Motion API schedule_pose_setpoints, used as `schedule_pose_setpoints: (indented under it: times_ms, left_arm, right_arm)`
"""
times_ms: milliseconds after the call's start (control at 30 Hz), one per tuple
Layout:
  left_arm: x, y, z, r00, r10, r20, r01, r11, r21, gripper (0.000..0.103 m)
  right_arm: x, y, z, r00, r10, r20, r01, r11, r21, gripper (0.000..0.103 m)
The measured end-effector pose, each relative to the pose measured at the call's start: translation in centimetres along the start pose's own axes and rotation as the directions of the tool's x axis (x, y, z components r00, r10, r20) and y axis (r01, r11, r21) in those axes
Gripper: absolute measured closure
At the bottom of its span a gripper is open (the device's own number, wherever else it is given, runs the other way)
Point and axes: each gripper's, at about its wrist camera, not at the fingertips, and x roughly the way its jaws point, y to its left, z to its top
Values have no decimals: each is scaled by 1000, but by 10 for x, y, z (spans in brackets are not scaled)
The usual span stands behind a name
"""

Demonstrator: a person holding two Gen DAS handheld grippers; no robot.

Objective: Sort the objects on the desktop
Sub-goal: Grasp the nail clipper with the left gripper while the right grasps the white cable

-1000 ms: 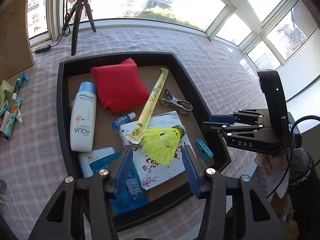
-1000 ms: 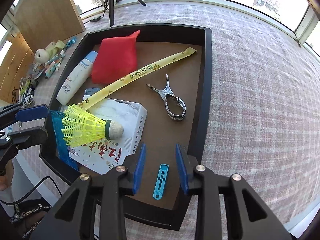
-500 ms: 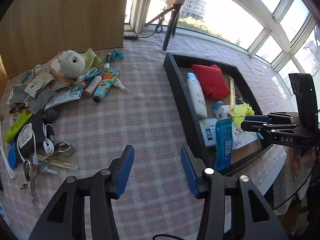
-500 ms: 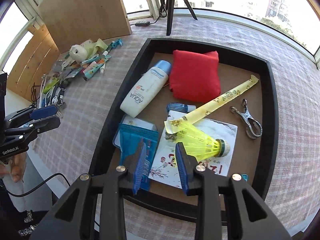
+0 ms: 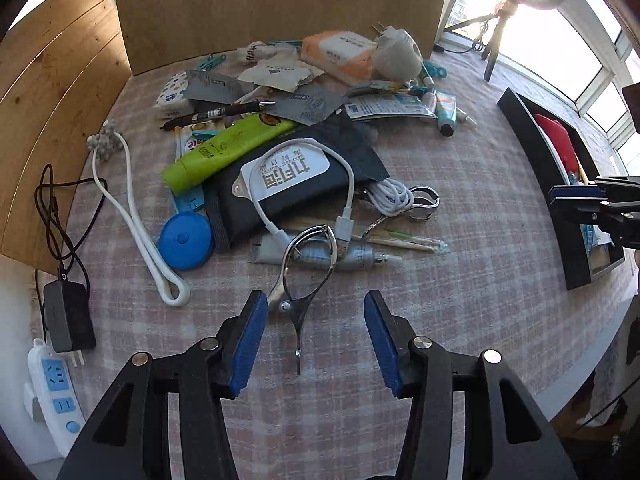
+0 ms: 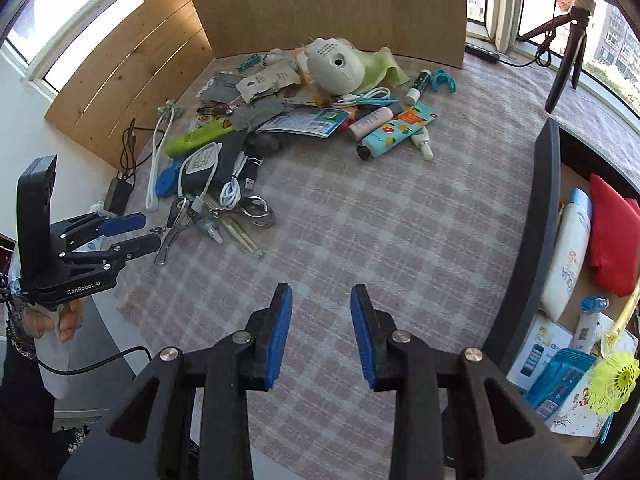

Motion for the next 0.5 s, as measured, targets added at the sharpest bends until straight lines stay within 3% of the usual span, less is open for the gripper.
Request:
schedule_pose_setpoints:
  times_ms: [267, 500]
  left_arm:
    - [19, 14, 1, 999, -20, -33, 23, 993, 116, 50]
    - [37, 15, 2, 997, -49, -65, 57, 990, 127, 50]
  right_arm:
    - [56, 68, 46, 995, 76, -65, -76, 997, -2, 73]
    - [102, 93, 71, 988, 92, -125, -89, 996, 32, 73]
